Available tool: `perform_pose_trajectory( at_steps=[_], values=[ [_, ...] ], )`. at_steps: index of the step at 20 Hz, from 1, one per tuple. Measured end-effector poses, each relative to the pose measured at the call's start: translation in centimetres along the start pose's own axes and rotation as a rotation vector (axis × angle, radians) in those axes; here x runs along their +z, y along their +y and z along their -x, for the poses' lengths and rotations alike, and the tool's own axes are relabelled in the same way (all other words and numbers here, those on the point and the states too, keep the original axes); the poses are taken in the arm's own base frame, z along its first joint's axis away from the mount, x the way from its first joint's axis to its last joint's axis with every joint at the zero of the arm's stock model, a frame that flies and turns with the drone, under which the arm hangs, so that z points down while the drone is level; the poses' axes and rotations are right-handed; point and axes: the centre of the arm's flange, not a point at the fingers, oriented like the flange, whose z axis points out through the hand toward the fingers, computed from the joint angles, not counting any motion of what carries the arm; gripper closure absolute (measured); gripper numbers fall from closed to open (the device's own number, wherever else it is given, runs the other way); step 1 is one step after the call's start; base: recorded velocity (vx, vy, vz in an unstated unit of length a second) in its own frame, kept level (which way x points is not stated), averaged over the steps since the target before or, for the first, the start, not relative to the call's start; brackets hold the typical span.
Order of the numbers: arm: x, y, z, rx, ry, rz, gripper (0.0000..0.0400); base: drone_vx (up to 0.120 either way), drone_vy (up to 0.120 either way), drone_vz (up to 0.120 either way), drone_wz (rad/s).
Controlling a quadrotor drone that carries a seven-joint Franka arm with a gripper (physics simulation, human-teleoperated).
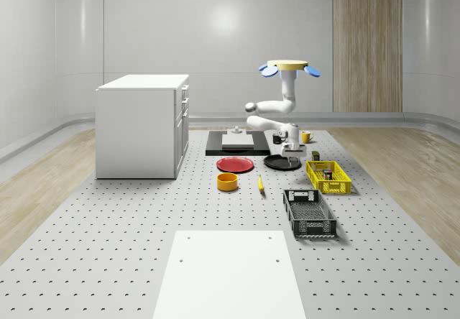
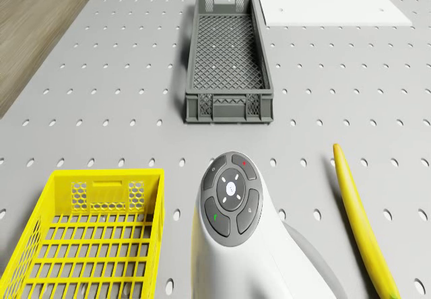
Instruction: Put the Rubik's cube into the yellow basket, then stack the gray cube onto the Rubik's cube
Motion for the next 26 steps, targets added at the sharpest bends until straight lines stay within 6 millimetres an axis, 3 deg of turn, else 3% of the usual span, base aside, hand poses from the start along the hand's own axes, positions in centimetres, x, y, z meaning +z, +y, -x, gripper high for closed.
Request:
perform_pose_trajectory(
  at_steps=[22,26],
  values=[
    [-0.01,0.0,0.0,0.0,0.0,0.0,0.015,0.0,0.12,0.0,0.0],
    [-0.01,0.0,0.0,0.0,0.0,0.0,0.015,0.08,0.12,0.0,0.0]
  ],
)
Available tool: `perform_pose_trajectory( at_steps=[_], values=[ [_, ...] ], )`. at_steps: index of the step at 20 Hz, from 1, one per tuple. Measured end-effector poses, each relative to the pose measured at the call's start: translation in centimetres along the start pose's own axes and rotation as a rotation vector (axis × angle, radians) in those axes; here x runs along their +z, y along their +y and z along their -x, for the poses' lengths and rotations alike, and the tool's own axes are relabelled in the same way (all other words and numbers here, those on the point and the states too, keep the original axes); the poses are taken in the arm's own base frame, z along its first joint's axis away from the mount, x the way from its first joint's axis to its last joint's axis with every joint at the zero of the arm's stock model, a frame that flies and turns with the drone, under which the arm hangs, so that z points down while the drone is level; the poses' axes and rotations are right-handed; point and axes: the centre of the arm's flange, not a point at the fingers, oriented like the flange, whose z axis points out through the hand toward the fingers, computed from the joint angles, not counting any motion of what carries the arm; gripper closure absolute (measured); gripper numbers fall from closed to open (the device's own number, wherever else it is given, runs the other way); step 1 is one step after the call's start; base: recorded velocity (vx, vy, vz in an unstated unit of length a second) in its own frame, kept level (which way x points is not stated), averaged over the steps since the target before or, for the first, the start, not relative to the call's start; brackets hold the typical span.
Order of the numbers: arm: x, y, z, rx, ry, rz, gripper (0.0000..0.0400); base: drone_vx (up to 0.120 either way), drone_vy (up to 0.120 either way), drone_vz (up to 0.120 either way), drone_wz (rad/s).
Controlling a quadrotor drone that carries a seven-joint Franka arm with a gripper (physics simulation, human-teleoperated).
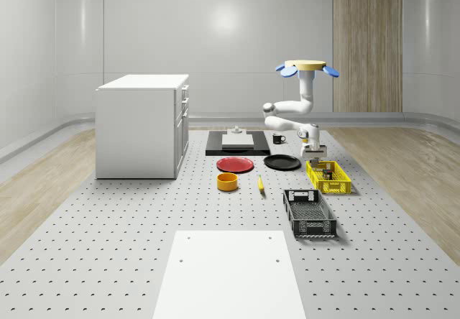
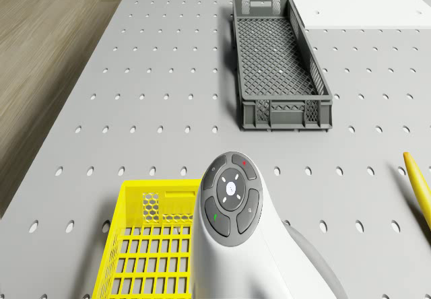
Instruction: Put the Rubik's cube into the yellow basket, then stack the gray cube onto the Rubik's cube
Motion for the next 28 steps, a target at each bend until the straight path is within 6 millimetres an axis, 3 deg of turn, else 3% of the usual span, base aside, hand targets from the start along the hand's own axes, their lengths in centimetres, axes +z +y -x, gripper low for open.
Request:
perform_pose_trajectory(
  at_steps=[16,28],
  values=[
    [0.0,0.0,0.0,0.0,0.0,0.0,0.015,0.0,0.117,-0.015,0.0],
    [1.2,0.2,0.2,0.0,0.0,0.0,0.015,0.0,0.0,0.0,0.0]
  ],
)
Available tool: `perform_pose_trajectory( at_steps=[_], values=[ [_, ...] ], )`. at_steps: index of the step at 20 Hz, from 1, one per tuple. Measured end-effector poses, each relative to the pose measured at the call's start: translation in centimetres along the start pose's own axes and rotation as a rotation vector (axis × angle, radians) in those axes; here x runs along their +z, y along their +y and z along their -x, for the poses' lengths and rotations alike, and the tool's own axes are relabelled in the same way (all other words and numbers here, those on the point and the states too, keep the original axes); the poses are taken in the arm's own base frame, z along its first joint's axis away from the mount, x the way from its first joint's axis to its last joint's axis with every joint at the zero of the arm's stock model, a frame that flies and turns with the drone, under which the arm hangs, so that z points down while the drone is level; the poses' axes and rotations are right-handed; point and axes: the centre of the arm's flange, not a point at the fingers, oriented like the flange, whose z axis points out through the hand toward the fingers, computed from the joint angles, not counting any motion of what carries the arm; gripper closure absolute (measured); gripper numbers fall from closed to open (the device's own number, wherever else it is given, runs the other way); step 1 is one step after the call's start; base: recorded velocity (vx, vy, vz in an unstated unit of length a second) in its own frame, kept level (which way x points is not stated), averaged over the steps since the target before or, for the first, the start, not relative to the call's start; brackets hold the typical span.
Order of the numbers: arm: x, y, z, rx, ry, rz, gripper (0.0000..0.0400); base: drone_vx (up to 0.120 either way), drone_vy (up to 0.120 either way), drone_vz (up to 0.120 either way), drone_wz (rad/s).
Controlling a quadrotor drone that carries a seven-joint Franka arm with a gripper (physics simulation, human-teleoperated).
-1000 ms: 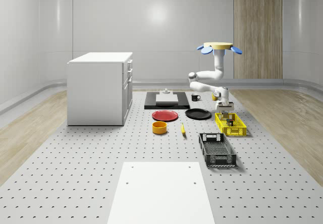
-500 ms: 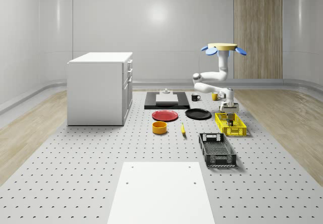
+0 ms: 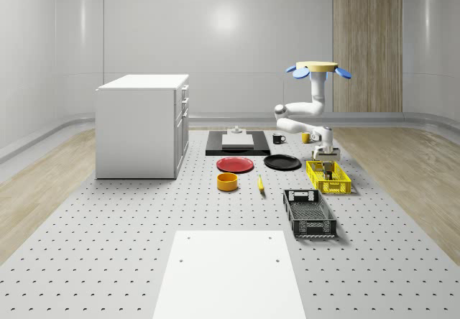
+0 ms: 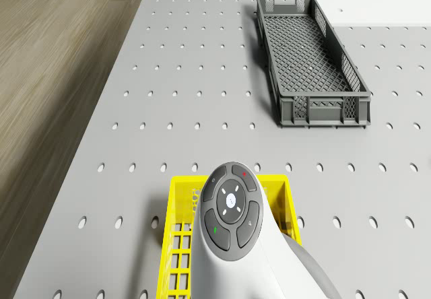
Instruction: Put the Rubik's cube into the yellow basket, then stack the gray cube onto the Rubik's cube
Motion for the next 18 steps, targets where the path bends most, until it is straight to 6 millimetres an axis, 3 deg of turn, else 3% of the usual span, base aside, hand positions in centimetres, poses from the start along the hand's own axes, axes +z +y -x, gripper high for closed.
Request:
perform_pose_trajectory(
  at_steps=[10,13,18],
  values=[
    [1.3,0.1,0.5,0.0,0.0,0.0,0.0149,0.0,0.0,0.0,0.0],
    [1.4,0.0,0.7,0.0,0.0,0.0,0.007,0.0,0.0,0.0,0.0],
    [0.3,-0.1,0.7,0.0,0.0,0.0,0.002,0.0,0.0,0.0,0.0]
  ],
)
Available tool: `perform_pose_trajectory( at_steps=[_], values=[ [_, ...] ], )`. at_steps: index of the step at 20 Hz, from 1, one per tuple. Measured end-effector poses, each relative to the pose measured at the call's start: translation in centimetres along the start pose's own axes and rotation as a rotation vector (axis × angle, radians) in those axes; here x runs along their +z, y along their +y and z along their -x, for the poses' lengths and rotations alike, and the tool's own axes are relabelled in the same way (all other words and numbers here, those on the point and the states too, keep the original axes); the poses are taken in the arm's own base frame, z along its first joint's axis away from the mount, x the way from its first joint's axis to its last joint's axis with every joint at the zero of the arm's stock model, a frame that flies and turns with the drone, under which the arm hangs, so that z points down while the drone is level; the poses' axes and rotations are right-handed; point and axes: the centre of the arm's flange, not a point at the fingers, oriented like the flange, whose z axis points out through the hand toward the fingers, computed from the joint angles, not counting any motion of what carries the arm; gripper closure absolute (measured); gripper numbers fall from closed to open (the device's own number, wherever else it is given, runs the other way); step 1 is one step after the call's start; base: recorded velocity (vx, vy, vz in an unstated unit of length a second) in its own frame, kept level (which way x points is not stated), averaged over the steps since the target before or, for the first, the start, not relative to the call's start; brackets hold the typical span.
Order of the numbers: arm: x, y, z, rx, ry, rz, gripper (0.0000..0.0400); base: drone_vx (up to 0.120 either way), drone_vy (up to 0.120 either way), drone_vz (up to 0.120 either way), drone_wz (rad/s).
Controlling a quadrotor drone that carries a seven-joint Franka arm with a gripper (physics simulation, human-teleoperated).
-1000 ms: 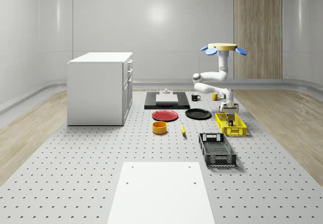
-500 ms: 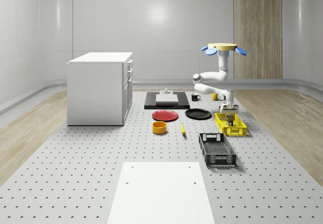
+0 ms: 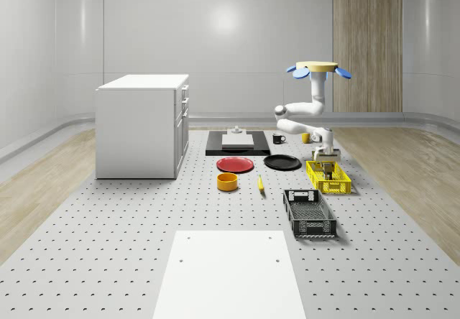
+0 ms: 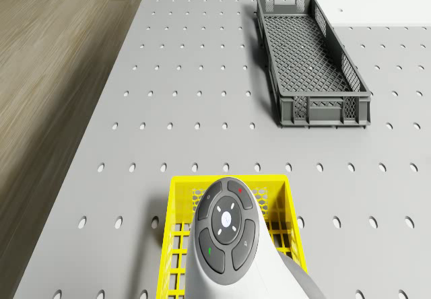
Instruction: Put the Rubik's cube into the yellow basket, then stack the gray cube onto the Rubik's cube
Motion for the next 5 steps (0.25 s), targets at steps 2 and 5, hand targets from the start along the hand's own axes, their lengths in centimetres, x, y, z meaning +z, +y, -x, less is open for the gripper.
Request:
perform_pose_trajectory(
  at_steps=[2,5],
  values=[
    [-0.67,-0.01,0.01,0.0,0.0,0.0,0.0012,0.0,0.0,0.0,0.0],
    [-1.28,-0.02,0.03,0.0,0.0,0.0,0.0006,0.0,0.0,0.0,0.0]
  ],
)
